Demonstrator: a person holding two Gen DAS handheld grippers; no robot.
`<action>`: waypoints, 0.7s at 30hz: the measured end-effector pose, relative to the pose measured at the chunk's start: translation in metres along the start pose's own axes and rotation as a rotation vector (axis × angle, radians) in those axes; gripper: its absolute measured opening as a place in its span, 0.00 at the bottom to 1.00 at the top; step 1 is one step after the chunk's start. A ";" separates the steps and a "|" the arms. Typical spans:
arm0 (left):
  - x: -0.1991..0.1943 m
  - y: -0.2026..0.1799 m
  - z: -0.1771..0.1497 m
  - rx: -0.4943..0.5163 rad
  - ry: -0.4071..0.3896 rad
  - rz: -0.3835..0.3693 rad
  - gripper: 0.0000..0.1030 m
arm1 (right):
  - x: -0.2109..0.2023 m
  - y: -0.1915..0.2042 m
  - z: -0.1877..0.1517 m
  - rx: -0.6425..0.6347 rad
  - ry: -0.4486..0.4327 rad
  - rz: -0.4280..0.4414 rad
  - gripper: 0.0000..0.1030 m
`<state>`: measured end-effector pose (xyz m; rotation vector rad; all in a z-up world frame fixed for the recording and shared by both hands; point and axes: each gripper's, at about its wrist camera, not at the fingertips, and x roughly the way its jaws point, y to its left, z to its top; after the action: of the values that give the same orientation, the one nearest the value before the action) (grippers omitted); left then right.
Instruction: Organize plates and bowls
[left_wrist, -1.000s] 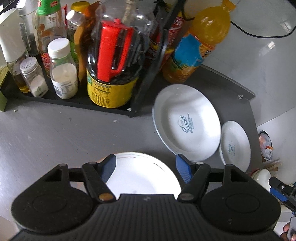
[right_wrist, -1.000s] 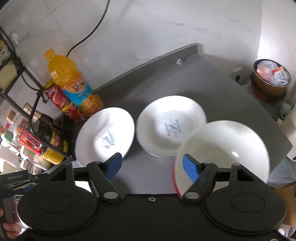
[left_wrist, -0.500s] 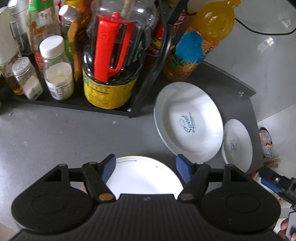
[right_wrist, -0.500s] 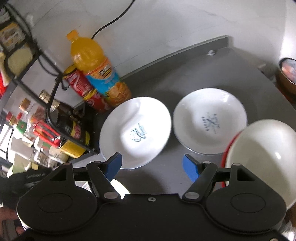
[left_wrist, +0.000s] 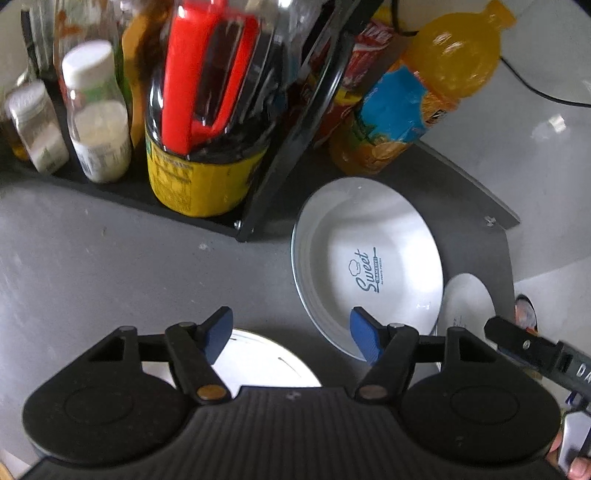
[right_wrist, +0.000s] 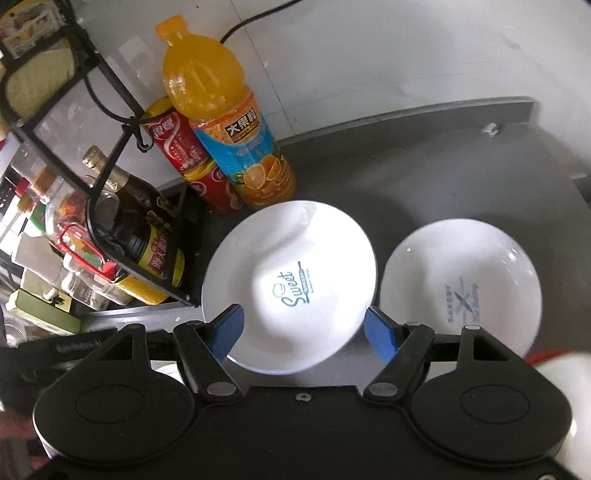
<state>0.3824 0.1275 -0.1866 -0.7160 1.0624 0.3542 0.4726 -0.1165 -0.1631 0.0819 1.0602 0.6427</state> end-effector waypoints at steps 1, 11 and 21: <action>0.004 -0.001 -0.001 -0.019 0.002 0.003 0.65 | 0.003 -0.001 0.004 -0.007 0.006 0.003 0.69; 0.036 -0.007 -0.008 -0.162 -0.015 0.011 0.61 | 0.046 -0.015 0.041 -0.114 0.082 -0.002 0.64; 0.064 -0.011 -0.012 -0.319 -0.064 0.016 0.46 | 0.097 -0.016 0.065 -0.239 0.175 0.002 0.61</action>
<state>0.4105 0.1072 -0.2428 -0.9740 0.9611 0.5652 0.5651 -0.0628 -0.2117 -0.1836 1.1431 0.7838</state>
